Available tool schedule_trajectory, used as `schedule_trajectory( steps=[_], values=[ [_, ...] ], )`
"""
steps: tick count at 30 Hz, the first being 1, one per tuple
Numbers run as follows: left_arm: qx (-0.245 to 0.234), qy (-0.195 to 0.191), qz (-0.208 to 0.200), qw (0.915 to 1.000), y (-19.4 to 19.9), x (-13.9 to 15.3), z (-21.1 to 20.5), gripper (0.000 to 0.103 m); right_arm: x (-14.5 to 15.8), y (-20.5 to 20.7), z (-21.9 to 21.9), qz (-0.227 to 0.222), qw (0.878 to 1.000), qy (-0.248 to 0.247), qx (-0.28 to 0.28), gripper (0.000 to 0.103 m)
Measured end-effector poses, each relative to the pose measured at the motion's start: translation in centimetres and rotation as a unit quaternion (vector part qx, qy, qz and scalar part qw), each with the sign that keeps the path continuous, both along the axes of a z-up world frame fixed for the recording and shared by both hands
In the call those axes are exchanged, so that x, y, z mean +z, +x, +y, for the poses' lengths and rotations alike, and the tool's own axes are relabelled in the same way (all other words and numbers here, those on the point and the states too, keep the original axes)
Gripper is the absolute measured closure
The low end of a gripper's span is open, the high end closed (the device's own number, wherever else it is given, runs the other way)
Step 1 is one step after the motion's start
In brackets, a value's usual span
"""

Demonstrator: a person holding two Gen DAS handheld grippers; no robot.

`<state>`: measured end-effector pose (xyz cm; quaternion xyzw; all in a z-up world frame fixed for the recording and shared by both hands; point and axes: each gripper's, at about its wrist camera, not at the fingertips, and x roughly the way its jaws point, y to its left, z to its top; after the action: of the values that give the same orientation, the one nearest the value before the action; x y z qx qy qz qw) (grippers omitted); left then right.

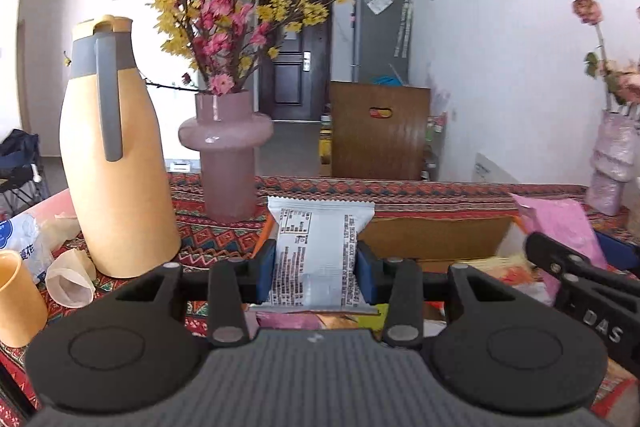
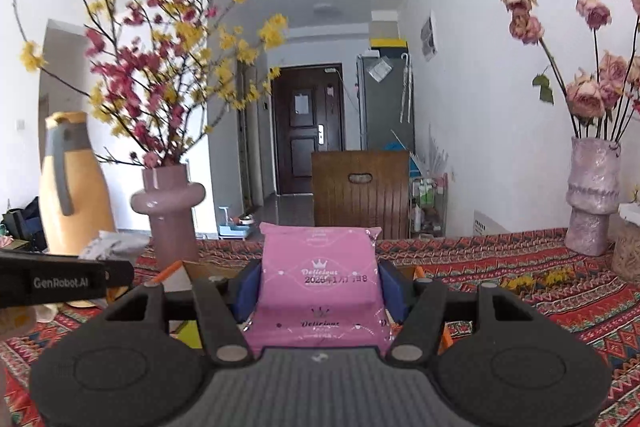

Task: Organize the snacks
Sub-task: 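Carry both held packets up and over the cardboard box, then lower both packets into the box and open both grippers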

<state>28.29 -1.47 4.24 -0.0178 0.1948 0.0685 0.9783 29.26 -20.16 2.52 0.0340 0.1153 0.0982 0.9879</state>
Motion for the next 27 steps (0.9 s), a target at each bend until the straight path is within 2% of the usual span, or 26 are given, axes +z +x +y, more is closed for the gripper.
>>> schedule_trajectory(
  steps=[3,5,13,14,15,16,17,18,20,27],
  values=[
    [0.008,-0.001,-0.014,0.9999,0.3,-1.7,0.3,0.062,-1.4,0.8,0.1,0.002,1.0,0.003,-0.01,0.042],
    [0.006,0.01,-0.002,0.9999,0.8,-2.4,0.3,0.062,-2.4,1.3,0.2,0.012,1.0,-0.003,-0.013,0.042],
    [0.005,-0.016,0.004,0.9999,1.1,-3.2,1.4,0.059,-3.5,2.3,-0.1,0.035,0.999,0.002,-0.01,0.042],
    [0.004,-0.019,-0.001,0.9998,0.9,-3.1,1.5,0.052,-3.6,2.3,-0.1,0.036,0.999,0.003,-0.008,0.041],
    [0.005,-0.021,-0.005,0.9997,0.8,-3.1,1.6,0.038,-3.7,2.2,0.0,0.035,0.999,0.004,-0.007,0.042],
    [0.008,-0.023,-0.011,0.9997,0.6,-3.0,1.7,0.028,-3.8,2.0,0.0,0.032,0.999,0.003,-0.007,0.04],
    [0.013,-0.021,-0.021,0.9995,0.3,-3.0,1.6,0.011,-3.7,1.9,0.0,0.029,1.0,0.003,-0.007,0.03],
    [0.018,-0.019,-0.029,0.9992,0.1,-2.9,1.6,0.001,-3.7,1.8,0.0,0.027,1.0,0.004,-0.009,0.014],
    [0.024,-0.019,-0.037,0.9988,-0.2,-2.8,1.6,0.0,-3.5,1.4,-0.3,0.016,1.0,0.009,-0.016,0.001],
    [0.033,-0.03,-0.019,0.9989,0.2,-3.0,2.0,0.0,-3.4,1.2,-0.8,0.016,0.999,0.021,-0.027,0.0]
  ],
)
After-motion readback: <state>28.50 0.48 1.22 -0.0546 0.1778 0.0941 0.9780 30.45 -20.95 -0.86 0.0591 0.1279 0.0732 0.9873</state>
